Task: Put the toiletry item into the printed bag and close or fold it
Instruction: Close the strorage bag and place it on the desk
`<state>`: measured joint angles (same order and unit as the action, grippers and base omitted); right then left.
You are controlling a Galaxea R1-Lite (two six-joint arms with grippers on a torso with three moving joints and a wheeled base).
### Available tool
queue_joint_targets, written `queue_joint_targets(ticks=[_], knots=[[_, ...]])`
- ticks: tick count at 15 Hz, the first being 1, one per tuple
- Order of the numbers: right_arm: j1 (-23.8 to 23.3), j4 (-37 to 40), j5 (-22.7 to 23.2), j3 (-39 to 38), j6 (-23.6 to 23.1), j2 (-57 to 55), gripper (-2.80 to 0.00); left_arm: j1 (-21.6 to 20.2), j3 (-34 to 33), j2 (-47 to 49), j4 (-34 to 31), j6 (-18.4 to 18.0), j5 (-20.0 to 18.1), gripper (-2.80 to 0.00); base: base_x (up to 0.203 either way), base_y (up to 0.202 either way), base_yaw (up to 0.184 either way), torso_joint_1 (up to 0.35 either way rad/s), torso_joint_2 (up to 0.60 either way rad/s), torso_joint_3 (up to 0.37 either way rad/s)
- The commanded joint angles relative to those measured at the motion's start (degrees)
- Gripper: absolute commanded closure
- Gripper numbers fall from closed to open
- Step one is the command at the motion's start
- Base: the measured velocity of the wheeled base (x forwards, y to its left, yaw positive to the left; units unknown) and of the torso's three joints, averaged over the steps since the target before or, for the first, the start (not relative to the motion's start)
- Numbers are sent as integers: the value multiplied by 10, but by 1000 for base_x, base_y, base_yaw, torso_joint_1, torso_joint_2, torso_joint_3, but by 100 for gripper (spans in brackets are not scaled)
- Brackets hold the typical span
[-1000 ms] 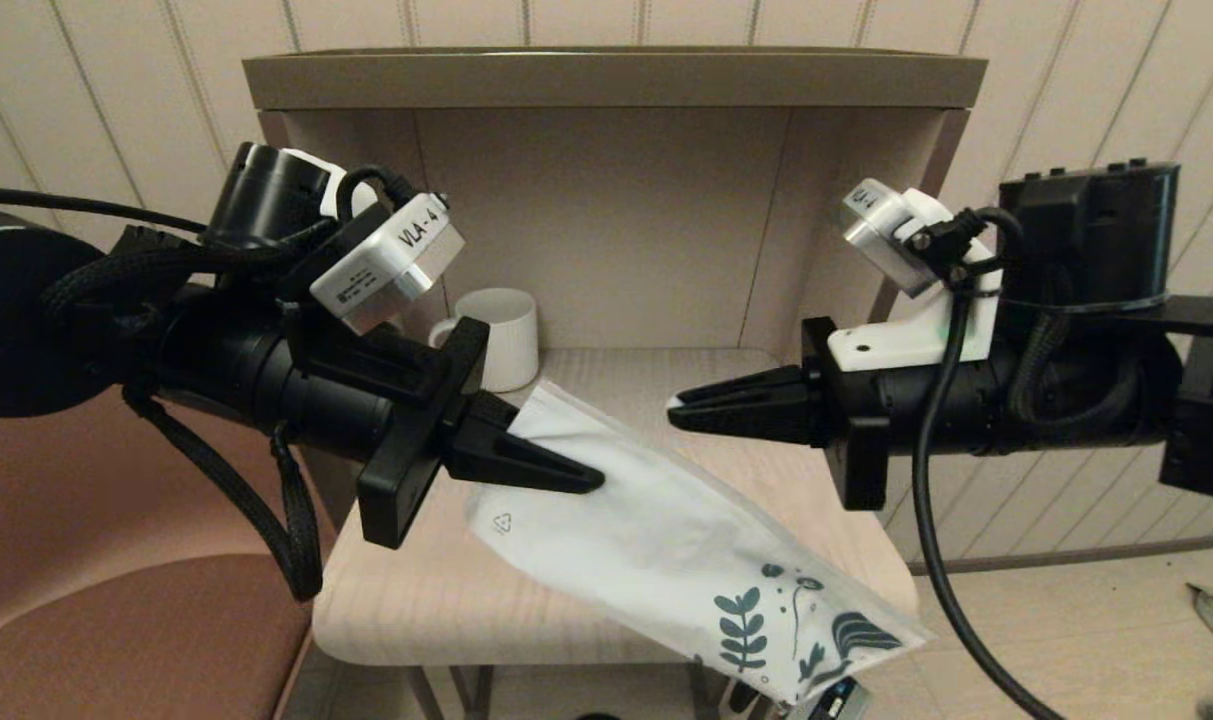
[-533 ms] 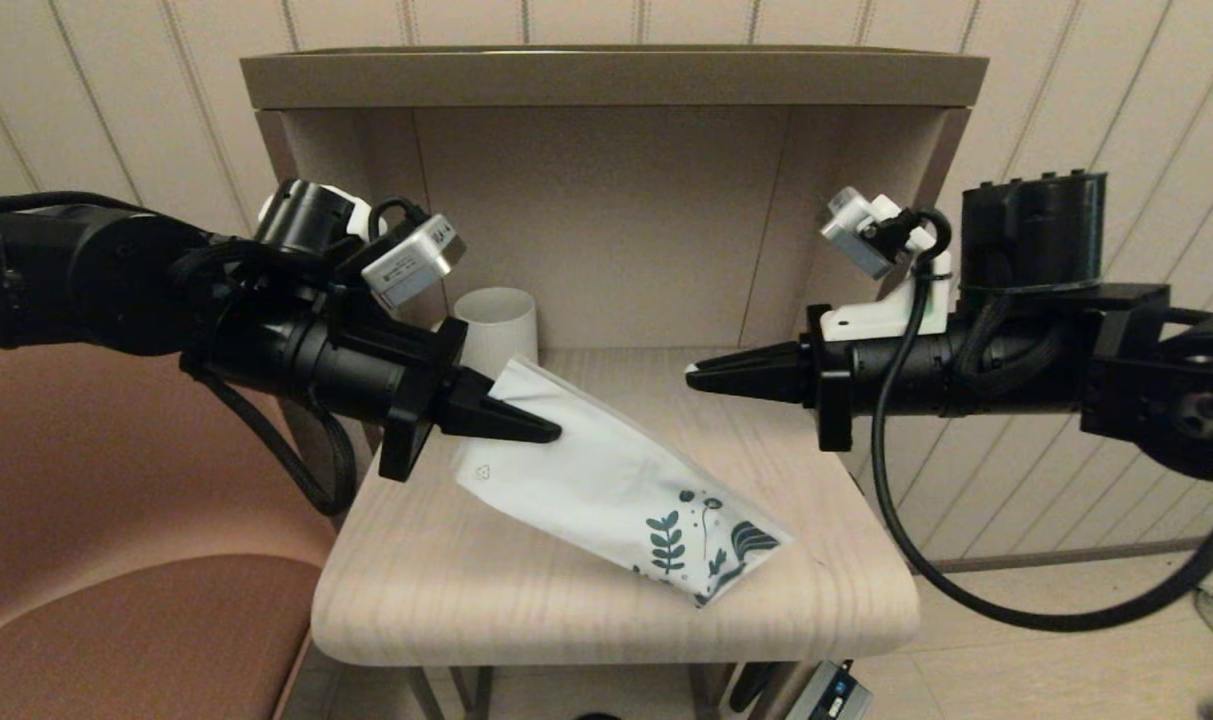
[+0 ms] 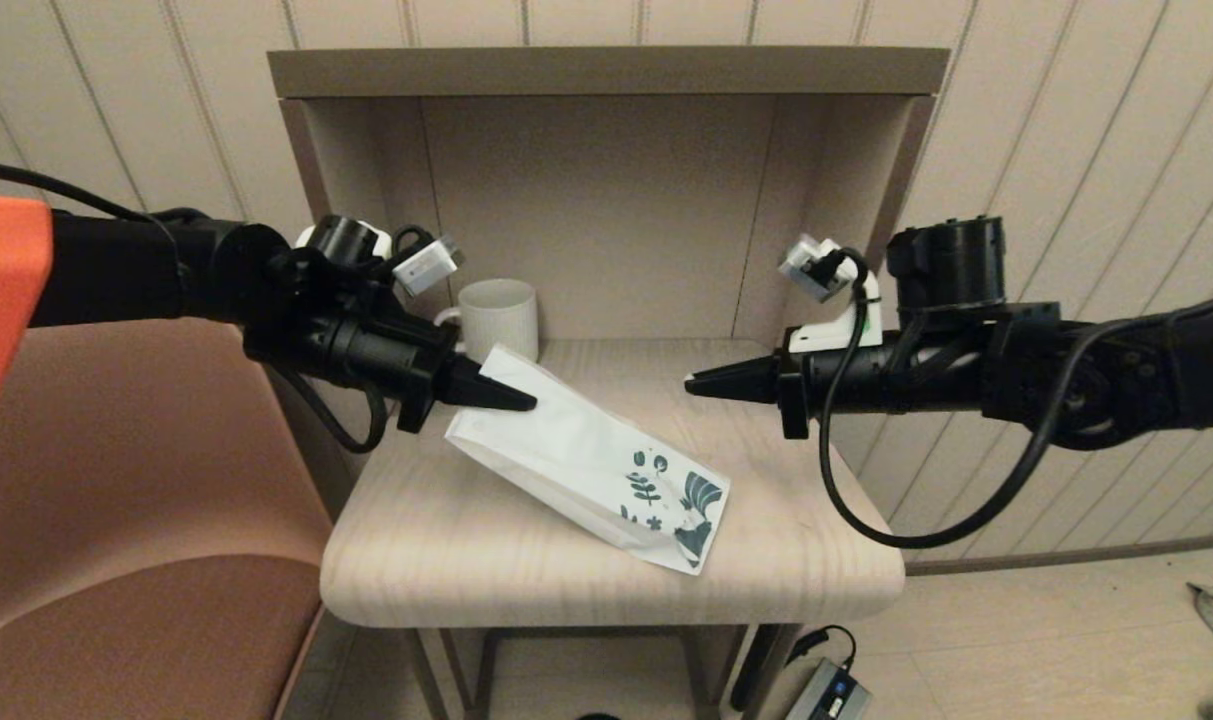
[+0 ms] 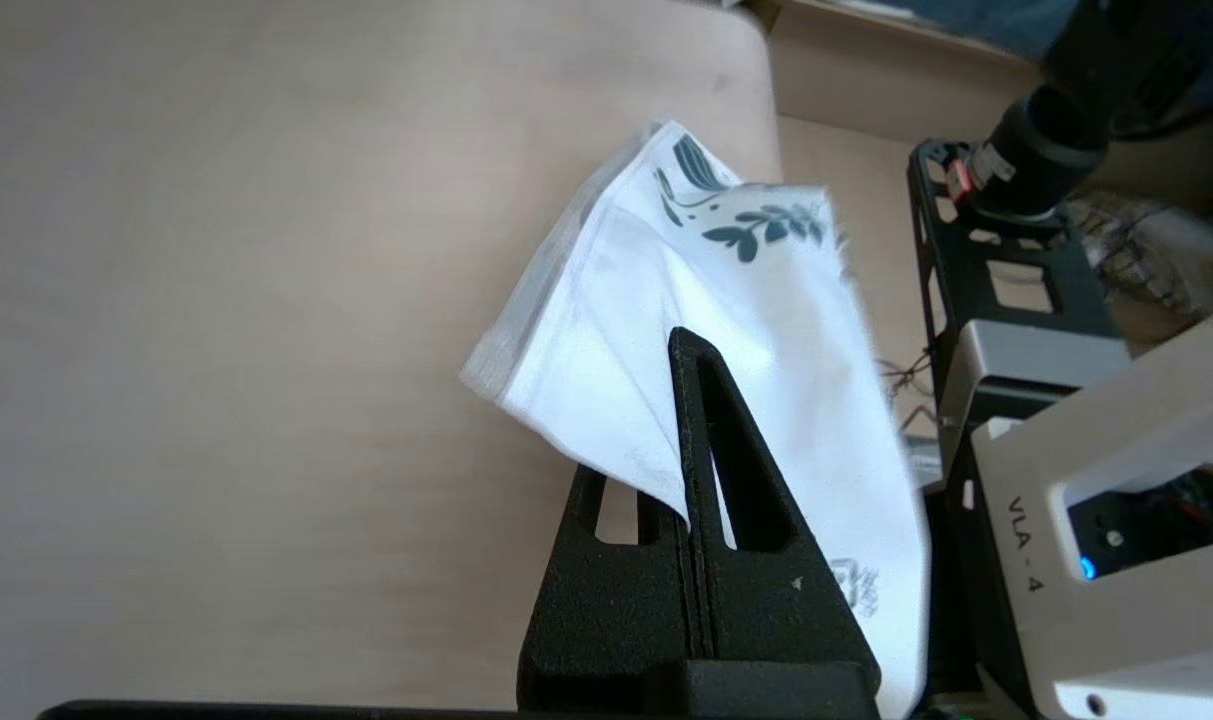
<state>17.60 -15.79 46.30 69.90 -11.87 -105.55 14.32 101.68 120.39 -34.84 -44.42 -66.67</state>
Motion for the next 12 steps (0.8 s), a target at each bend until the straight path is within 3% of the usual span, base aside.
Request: queue_joint_targets(ticks=[1,8,12], knots=[[-8,-1,3,13,-2,-48,0,-10,34,54,-9,0,-5,0,0,0,0,0,0,0],[-6,-2,3,14,-9,-52,0,-13,14,26,-14,3,-22,0,0,0,0,0,0,0],[-3,-1,3,11,-13,-47,0,-3,-83,-29,-8,0,-23,0,0,0,0,0,0,0]])
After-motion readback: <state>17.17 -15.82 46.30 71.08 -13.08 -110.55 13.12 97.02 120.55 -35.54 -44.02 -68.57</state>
